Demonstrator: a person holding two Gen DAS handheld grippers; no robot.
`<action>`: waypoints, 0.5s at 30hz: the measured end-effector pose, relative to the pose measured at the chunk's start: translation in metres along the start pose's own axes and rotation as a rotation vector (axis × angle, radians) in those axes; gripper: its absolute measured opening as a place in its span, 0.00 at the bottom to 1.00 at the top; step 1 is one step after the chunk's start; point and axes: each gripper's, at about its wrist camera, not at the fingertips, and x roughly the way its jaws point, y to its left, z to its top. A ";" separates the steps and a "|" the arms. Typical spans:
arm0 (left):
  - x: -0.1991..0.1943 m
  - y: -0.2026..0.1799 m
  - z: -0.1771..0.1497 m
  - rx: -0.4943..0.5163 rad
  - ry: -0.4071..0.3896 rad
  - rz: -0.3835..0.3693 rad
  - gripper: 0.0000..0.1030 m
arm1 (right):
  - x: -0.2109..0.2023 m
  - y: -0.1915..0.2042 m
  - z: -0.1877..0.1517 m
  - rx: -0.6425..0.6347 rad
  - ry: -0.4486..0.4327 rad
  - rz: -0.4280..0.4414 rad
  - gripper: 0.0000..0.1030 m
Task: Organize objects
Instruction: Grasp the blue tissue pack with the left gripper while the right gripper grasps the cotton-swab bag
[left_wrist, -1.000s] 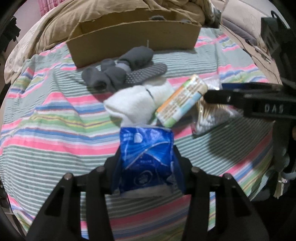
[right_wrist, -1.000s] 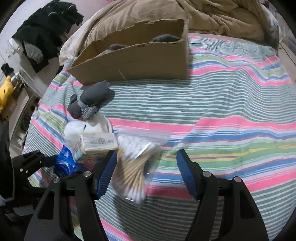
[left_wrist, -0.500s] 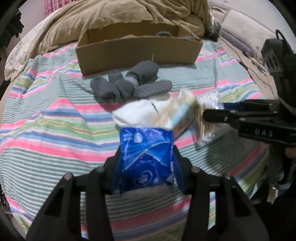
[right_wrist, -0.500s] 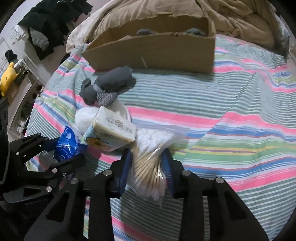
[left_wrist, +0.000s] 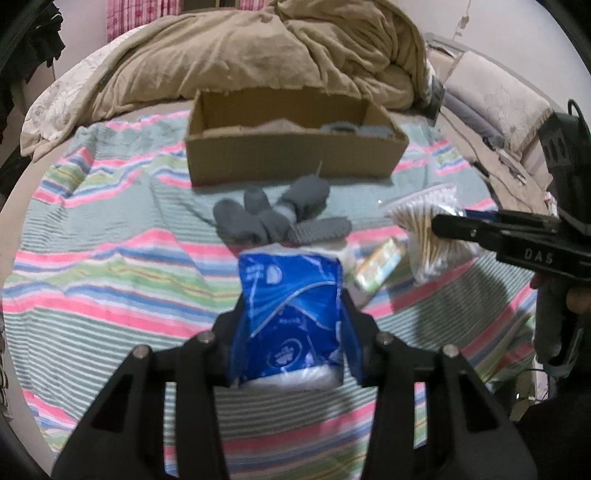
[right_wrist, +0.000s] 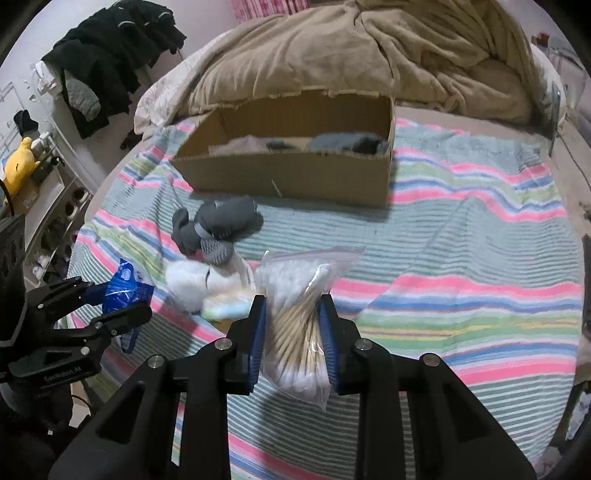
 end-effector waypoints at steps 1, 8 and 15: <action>-0.003 0.000 0.003 0.000 -0.009 0.002 0.43 | -0.005 -0.001 0.003 -0.002 -0.008 -0.001 0.29; -0.011 0.006 0.024 -0.016 -0.047 -0.008 0.44 | -0.018 -0.001 0.026 -0.018 -0.063 -0.007 0.29; -0.018 0.010 0.048 -0.016 -0.085 -0.017 0.44 | -0.023 -0.001 0.049 -0.035 -0.101 -0.009 0.29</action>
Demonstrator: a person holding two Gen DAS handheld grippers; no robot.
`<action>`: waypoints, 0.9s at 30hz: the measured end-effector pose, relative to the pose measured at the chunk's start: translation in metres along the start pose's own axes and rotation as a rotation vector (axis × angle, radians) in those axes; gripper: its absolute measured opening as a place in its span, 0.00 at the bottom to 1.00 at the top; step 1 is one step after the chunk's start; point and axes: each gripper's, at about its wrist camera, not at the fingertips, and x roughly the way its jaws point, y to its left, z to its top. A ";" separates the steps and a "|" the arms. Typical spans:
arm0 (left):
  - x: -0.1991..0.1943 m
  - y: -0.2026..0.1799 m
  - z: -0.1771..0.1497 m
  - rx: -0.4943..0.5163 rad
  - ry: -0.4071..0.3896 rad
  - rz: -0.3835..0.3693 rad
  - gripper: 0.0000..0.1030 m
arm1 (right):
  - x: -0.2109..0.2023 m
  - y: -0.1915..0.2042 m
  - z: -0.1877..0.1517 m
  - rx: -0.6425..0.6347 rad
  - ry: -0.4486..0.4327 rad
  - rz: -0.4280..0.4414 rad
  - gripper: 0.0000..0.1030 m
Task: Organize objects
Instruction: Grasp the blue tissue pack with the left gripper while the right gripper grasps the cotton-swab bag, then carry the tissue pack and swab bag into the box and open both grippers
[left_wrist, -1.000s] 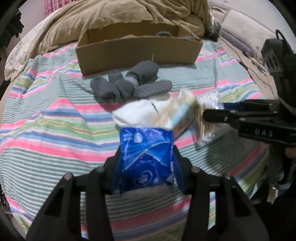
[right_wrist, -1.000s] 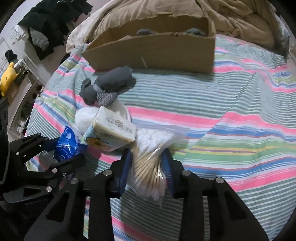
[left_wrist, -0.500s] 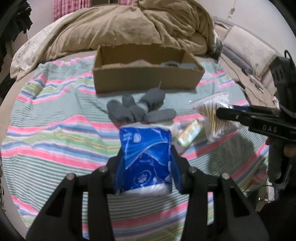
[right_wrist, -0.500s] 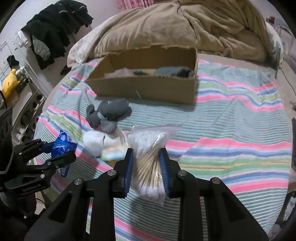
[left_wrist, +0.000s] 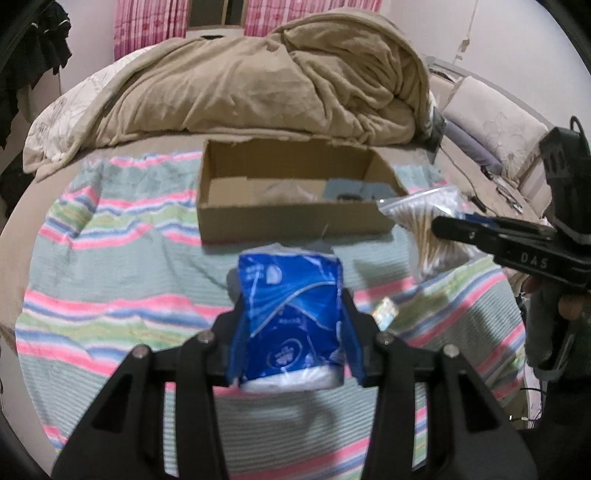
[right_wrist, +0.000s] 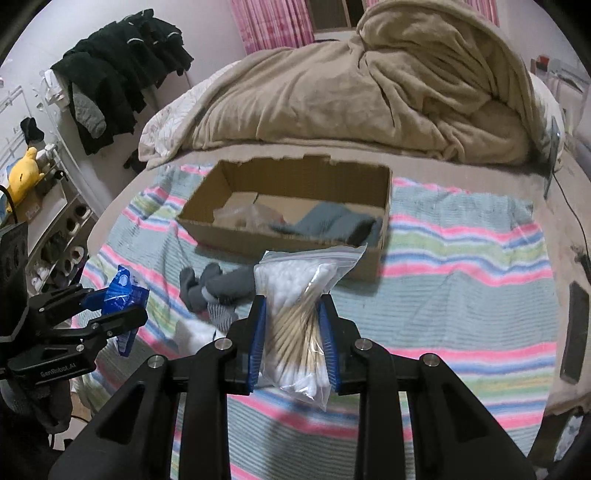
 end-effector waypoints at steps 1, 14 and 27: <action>0.000 0.000 0.004 0.007 -0.009 0.000 0.44 | 0.000 0.000 0.003 -0.002 -0.005 0.002 0.29; 0.013 0.012 0.062 0.037 -0.094 0.013 0.44 | 0.015 0.000 0.053 -0.038 -0.060 0.011 0.29; 0.043 0.031 0.092 -0.024 -0.059 0.043 0.44 | 0.045 -0.005 0.079 -0.037 -0.047 0.016 0.29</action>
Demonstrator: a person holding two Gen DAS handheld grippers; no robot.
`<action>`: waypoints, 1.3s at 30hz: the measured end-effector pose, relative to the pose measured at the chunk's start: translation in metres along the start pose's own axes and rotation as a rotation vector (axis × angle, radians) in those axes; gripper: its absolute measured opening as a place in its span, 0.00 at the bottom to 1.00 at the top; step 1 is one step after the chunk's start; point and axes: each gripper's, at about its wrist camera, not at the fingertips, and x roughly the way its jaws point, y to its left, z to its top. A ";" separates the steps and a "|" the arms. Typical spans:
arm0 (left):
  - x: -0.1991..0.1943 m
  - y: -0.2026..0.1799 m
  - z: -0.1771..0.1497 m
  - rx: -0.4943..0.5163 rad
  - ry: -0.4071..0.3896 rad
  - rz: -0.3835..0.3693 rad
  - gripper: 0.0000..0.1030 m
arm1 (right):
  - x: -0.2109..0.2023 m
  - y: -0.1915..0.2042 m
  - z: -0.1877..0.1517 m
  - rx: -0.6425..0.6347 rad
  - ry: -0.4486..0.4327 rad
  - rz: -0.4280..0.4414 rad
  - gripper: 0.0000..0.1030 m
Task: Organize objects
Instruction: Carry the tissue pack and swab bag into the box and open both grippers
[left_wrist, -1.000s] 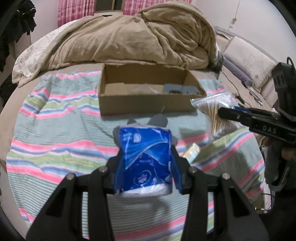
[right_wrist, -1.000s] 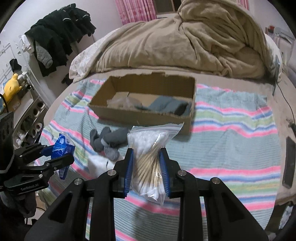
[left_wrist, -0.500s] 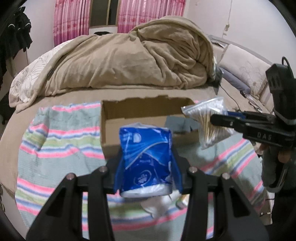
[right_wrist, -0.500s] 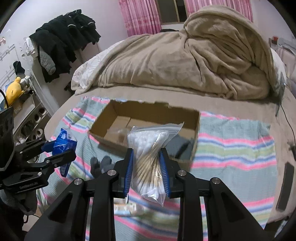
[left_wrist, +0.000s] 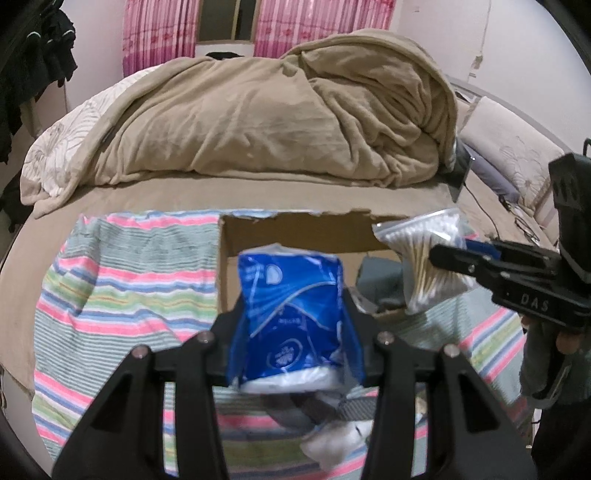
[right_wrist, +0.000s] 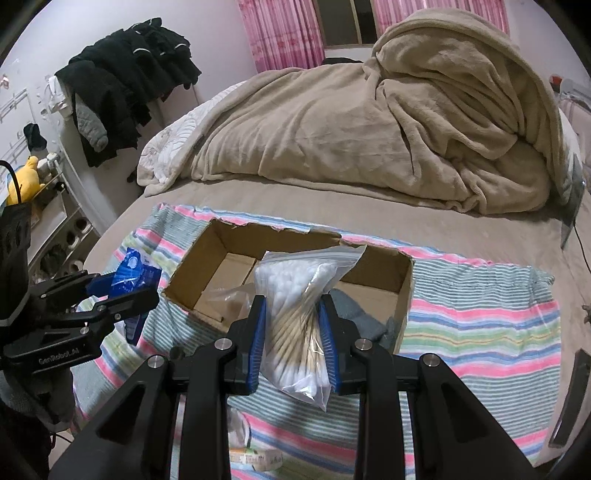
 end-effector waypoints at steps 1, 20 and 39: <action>0.002 0.001 0.002 -0.002 -0.001 0.000 0.44 | 0.002 0.000 0.001 -0.001 0.002 0.000 0.29; 0.067 0.011 0.030 -0.026 0.055 -0.018 0.45 | 0.054 -0.017 0.015 0.036 0.047 0.022 0.29; 0.087 0.014 0.041 -0.018 0.084 0.006 0.68 | 0.084 -0.016 0.017 0.047 0.067 -0.001 0.55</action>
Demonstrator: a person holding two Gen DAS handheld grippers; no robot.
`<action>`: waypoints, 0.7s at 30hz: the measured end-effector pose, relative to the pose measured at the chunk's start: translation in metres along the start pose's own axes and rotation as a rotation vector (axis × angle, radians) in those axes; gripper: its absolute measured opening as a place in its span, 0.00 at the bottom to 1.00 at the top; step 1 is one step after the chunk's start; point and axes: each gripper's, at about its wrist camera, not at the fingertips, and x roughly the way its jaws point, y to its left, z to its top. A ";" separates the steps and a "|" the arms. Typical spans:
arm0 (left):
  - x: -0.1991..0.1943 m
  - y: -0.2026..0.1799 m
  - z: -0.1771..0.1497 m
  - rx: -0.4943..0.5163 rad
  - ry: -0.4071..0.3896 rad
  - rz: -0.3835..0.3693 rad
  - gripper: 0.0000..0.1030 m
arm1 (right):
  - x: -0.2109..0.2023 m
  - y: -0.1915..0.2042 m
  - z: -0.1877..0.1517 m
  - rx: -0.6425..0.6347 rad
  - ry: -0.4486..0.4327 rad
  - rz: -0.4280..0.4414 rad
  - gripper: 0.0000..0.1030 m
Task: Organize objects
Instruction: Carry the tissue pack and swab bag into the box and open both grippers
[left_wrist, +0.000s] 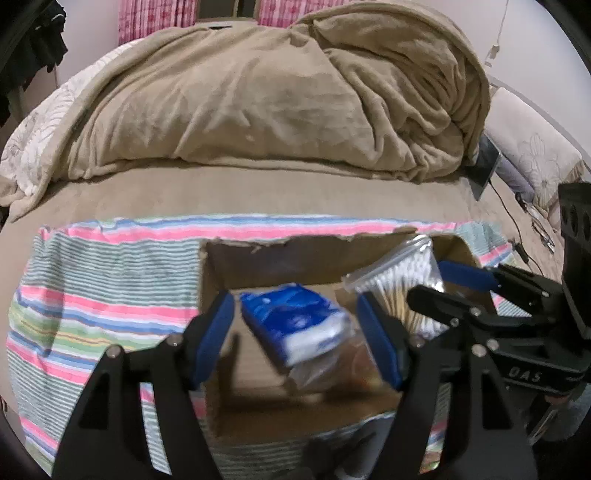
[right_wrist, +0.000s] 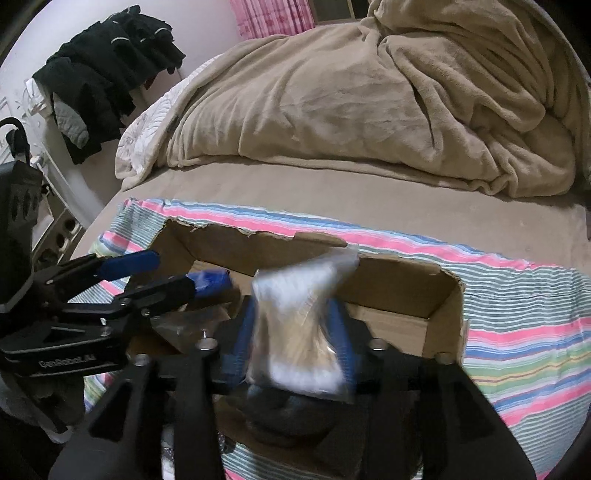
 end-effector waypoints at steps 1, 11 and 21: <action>-0.003 0.000 0.000 -0.001 -0.003 0.001 0.68 | -0.003 0.000 0.000 0.000 -0.008 -0.001 0.60; -0.047 -0.005 -0.014 0.003 -0.046 0.003 0.68 | -0.045 0.004 -0.013 0.004 -0.051 -0.025 0.63; -0.080 -0.010 -0.040 0.003 -0.058 0.008 0.69 | -0.073 0.014 -0.037 0.018 -0.055 -0.027 0.64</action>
